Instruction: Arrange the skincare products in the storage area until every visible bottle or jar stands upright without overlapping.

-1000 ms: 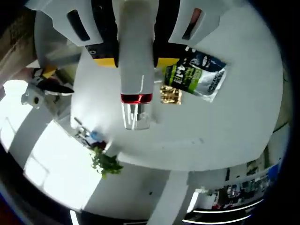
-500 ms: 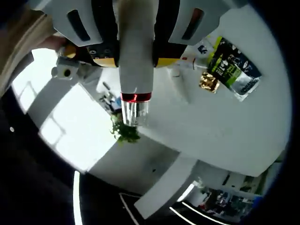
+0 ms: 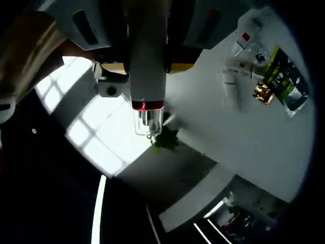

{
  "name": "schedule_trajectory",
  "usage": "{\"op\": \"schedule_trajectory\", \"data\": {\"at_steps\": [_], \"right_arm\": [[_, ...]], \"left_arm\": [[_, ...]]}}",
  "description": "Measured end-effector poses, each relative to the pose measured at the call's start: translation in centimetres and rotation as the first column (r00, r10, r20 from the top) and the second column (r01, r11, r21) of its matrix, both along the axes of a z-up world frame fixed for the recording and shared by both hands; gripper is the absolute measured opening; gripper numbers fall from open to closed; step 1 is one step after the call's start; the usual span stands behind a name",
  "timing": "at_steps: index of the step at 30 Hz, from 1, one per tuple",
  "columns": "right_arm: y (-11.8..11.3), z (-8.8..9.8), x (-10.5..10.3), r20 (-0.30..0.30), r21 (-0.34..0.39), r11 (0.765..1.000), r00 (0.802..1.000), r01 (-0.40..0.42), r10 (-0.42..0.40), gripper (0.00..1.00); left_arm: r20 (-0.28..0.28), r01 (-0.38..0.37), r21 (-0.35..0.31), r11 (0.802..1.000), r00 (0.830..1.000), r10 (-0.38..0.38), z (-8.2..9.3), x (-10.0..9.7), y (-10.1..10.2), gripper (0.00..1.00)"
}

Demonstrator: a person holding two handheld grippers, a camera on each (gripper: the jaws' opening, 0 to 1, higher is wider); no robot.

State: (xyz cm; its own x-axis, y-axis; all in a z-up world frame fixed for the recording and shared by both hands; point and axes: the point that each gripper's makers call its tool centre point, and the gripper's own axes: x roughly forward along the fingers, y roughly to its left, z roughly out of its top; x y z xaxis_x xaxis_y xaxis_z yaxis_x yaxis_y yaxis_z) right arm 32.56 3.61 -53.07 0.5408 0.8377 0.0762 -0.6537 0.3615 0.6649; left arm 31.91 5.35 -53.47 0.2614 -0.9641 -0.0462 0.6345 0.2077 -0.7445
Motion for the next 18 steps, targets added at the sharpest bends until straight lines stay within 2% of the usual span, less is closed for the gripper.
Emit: {"op": "schedule_trajectory", "data": {"at_steps": [3,9,14,15,18], "right_arm": [[0.0,0.9,0.1,-0.017,0.07,0.997,1.0,-0.01,0.011,0.54],[0.9,1.8,0.1,-0.041,0.136,0.989,0.997,-0.058,0.064,0.46],[1.1,2.1,-0.4,-0.041,0.141,0.986,0.995,-0.088,0.094,0.32],[0.9,2.0,-0.4,-0.052,0.131,0.988,0.995,-0.081,0.088,0.31],[0.6,2.1,-0.5,-0.032,0.109,0.992,0.997,-0.066,0.069,0.3]], "left_arm": [[0.004,0.027,-0.018,0.999,1.0,-0.027,0.4,-0.8,-0.5,0.25],[0.01,0.076,-0.038,0.996,0.997,-0.075,1.0,-2.1,-1.6,0.25],[0.004,0.089,-0.036,0.995,0.996,-0.089,0.9,-2.2,-2.1,0.25],[0.004,0.09,-0.035,0.995,0.996,-0.09,0.9,-2.3,-2.1,0.25],[0.005,0.1,-0.033,0.994,0.995,-0.1,0.9,-2.3,-2.4,0.25]]}}
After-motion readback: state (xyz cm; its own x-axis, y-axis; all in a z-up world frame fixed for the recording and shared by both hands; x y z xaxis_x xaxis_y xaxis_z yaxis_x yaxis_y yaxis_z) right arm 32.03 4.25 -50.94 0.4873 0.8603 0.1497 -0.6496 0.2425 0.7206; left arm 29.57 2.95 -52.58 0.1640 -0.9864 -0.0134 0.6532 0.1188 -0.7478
